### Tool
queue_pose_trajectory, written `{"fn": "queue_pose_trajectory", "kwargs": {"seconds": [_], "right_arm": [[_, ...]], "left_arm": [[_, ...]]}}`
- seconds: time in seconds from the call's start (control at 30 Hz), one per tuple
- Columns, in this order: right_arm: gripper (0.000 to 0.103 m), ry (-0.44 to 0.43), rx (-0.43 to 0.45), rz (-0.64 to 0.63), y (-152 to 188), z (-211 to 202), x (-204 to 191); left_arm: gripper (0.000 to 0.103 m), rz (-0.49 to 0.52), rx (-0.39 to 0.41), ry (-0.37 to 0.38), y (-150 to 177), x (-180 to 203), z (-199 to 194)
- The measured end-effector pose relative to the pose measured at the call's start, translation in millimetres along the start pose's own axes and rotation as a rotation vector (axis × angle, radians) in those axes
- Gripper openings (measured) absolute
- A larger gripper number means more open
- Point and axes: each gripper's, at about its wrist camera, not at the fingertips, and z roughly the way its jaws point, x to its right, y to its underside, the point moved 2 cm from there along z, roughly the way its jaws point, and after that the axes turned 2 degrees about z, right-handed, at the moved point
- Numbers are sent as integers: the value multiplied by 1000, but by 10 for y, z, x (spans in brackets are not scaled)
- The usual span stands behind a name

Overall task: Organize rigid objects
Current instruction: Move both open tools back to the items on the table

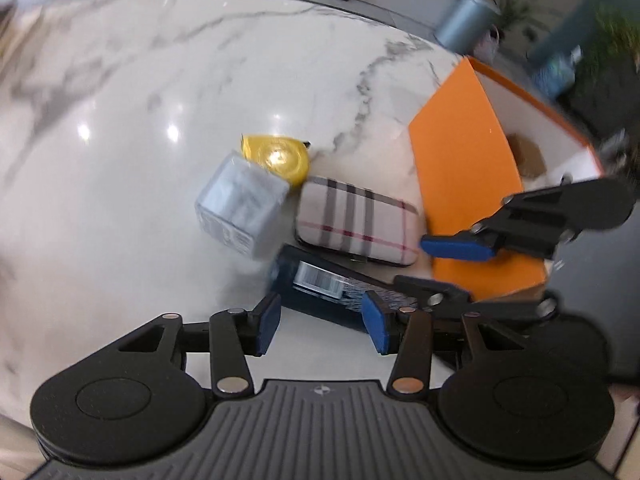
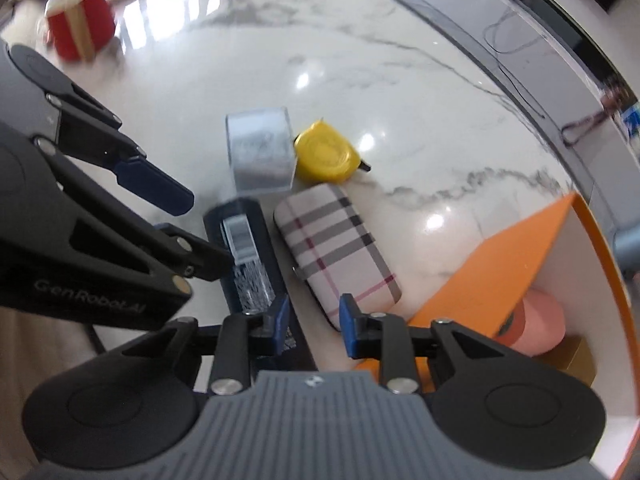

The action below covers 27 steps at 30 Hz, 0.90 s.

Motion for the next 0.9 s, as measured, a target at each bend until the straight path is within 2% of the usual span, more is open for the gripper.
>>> {"fn": "queue_pose_trajectory", "kwargs": {"seconds": [0.13, 0.23, 0.37, 0.5, 0.63, 0.8, 0.9], "right_arm": [[26, 34, -34, -59, 4, 125, -58], [26, 50, -51, -72, 20, 182, -73], [26, 17, -65, -62, 42, 219, -130], [26, -24, -71, -50, 34, 232, -224], [26, -100, -88, 6, 24, 254, -229], [26, -128, -105, 14, 34, 253, -229], [25, -142, -116, 14, 44, 254, -241]], "left_arm": [[55, -108, 0, 82, 88, -53, 94], [55, -127, -11, 90, 135, -72, 149], [55, -151, -21, 106, 165, -107, 223], [55, -166, -29, 88, 168, -142, 269], [55, -164, -28, 59, 180, -166, 263], [55, -124, -36, 12, 190, -97, 329], [55, -67, -24, -27, 182, -10, 349]]}}
